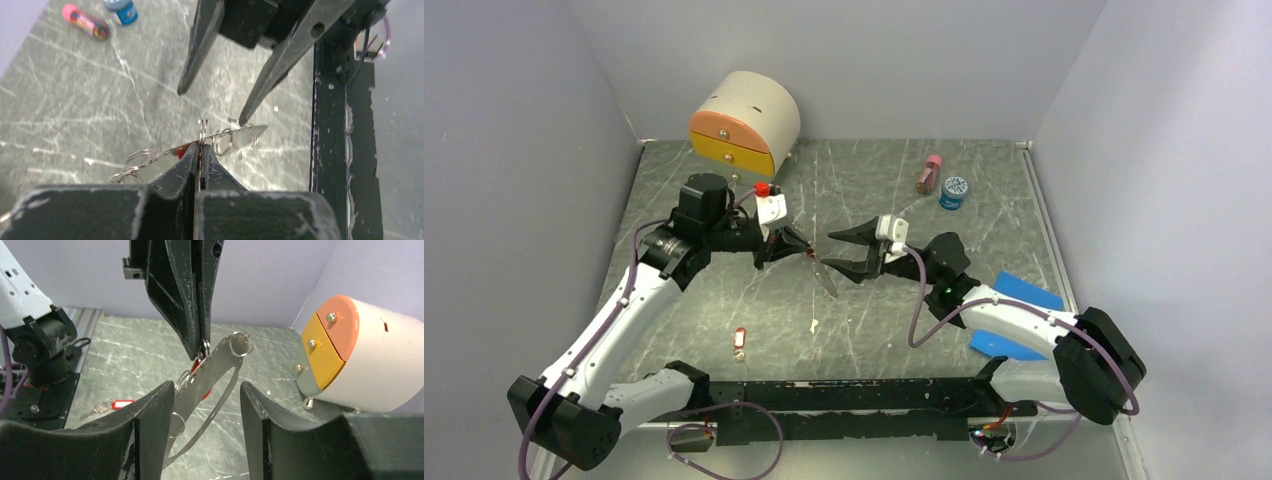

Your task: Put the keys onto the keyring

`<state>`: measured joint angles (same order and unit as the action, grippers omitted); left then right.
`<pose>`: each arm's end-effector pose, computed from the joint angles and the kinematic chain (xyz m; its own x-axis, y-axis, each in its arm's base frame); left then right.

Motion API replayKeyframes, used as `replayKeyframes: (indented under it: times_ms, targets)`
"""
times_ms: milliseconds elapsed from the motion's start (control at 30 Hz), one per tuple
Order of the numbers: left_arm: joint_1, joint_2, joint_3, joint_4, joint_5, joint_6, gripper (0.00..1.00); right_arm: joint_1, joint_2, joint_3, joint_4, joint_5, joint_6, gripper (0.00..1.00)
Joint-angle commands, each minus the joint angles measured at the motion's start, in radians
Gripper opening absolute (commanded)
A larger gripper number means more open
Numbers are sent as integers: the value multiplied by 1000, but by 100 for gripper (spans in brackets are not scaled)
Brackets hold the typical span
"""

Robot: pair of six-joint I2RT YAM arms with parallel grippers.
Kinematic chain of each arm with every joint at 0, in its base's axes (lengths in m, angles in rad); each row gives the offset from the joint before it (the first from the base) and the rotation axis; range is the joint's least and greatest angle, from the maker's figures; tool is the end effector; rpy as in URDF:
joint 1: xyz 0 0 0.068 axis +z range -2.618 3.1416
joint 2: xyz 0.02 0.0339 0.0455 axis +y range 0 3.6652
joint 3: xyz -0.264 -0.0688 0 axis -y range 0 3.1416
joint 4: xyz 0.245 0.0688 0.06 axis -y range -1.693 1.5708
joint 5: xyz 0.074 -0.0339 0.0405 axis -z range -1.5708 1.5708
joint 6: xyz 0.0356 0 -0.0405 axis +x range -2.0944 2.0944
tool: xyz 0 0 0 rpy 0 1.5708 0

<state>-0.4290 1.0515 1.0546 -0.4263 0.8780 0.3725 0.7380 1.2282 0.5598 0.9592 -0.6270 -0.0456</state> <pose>0.1905 -0.1173 0.3637 -0.0190 0.2643 -0.9643 0.9776 0.2070 0.0375 0.1778 0.1899 0.2869 0.2557 0.1826 -0.9494 -0.9500 0.2295 -0.2117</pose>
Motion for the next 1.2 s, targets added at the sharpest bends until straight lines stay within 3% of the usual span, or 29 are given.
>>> replayKeyframes:
  times_ms: [0,167,467,800,1000,1167]
  targets:
    - [-2,37,122,-355,-74,212,3,-4,-23,85,-158,-39,-122,55]
    - [-2,87,186,-447,-206,188,3,-3,4,99,-169,-52,-85,56]
    - [-10,218,310,-569,-299,115,3,-4,75,97,-120,-85,0,59]
    - [-63,338,437,-700,-409,41,2,2,253,178,9,-144,111,48]
    - [-91,335,420,-686,-408,46,3,8,323,210,82,-154,174,47]
    - [-94,309,396,-644,-394,41,3,12,357,215,111,-195,198,40]
